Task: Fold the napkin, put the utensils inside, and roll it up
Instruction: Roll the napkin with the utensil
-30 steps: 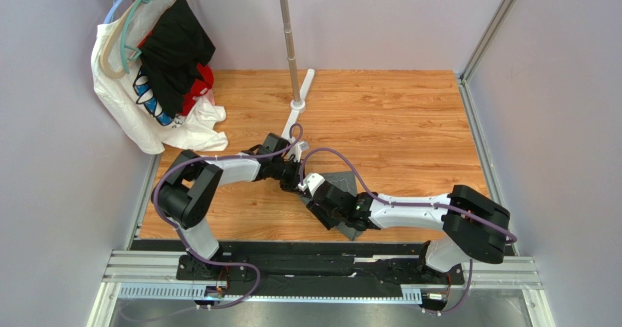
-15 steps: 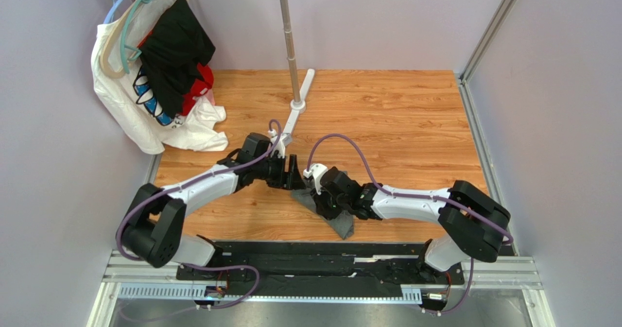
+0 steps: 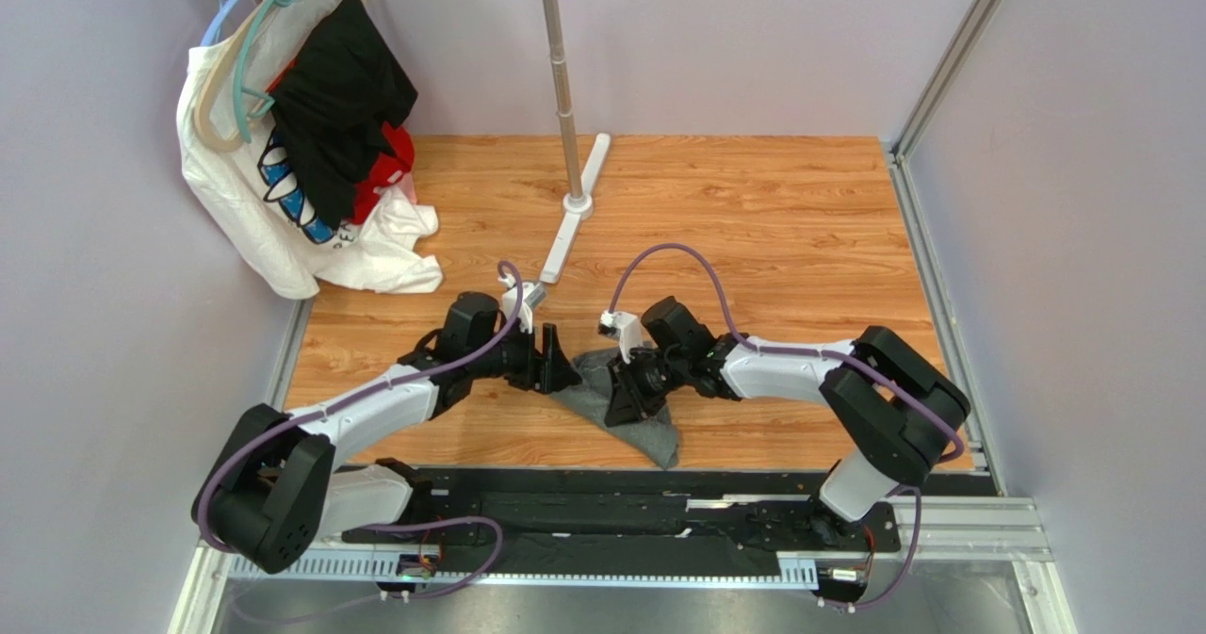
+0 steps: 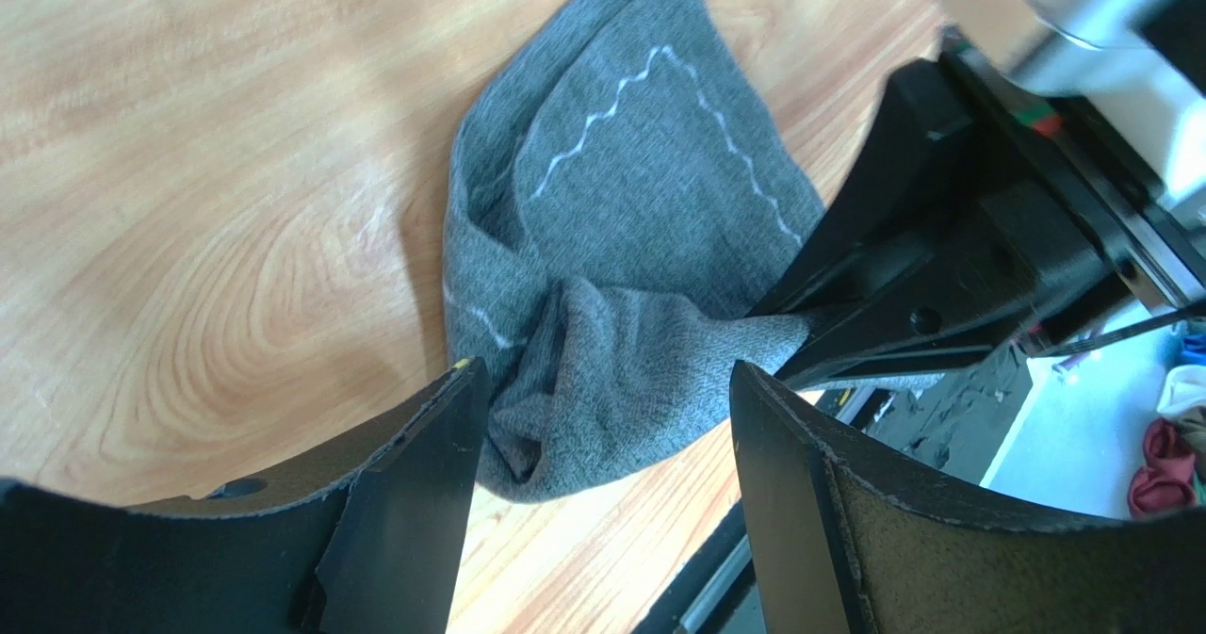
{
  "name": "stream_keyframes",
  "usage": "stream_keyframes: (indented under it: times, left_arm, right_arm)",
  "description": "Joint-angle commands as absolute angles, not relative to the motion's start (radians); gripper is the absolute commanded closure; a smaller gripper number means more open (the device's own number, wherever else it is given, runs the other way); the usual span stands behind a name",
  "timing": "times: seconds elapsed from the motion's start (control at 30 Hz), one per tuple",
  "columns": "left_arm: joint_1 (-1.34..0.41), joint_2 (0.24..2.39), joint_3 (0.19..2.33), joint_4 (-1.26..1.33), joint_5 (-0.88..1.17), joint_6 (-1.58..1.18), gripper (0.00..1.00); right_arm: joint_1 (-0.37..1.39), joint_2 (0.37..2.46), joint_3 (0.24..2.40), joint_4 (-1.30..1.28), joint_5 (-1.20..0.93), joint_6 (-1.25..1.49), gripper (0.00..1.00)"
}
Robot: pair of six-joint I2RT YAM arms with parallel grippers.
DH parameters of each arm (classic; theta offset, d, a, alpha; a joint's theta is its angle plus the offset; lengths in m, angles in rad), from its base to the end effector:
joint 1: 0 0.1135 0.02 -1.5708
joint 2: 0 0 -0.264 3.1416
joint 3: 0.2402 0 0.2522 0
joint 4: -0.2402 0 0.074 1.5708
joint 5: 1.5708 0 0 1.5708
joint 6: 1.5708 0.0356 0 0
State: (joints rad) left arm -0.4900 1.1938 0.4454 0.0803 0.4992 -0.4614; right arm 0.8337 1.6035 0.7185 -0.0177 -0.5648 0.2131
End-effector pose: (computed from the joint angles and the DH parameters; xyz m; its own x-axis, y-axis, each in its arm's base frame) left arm 0.1912 -0.1213 0.1710 -0.8210 -0.0051 -0.5709 0.4236 0.6651 -0.6150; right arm 0.1840 0.2310 0.1441 -0.6951 -0.4999 -0.5166 -0.7175 0.4379 0.5417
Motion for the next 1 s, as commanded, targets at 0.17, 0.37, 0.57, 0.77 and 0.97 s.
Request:
stream_keyframes:
  times: [0.17,0.37,0.57,0.77,0.97]
  left_arm:
    - [-0.489,1.215,0.414,0.219,0.568,-0.445,0.32]
    - [-0.489,1.21,0.39,0.238,0.578,-0.443,0.32]
    - [-0.489,1.232,0.37,0.271,0.6,-0.448,0.33]
    - [-0.491,1.244,0.356,0.296,0.609,-0.453,0.45]
    - [-0.491,1.284,0.347,0.328,0.609,-0.471,0.71]
  right_arm:
    - [0.764,1.721,0.716,-0.023,-0.767,0.236,0.99]
    - [0.719,1.75,0.727,-0.02,-0.811,0.233,1.0]
    - [0.701,1.789,0.749,-0.038,-0.819,0.222,1.0]
    - [0.698,1.809,0.762,-0.049,-0.808,0.219,1.0]
    - [0.696,1.815,0.77,-0.058,-0.799,0.216,0.99]
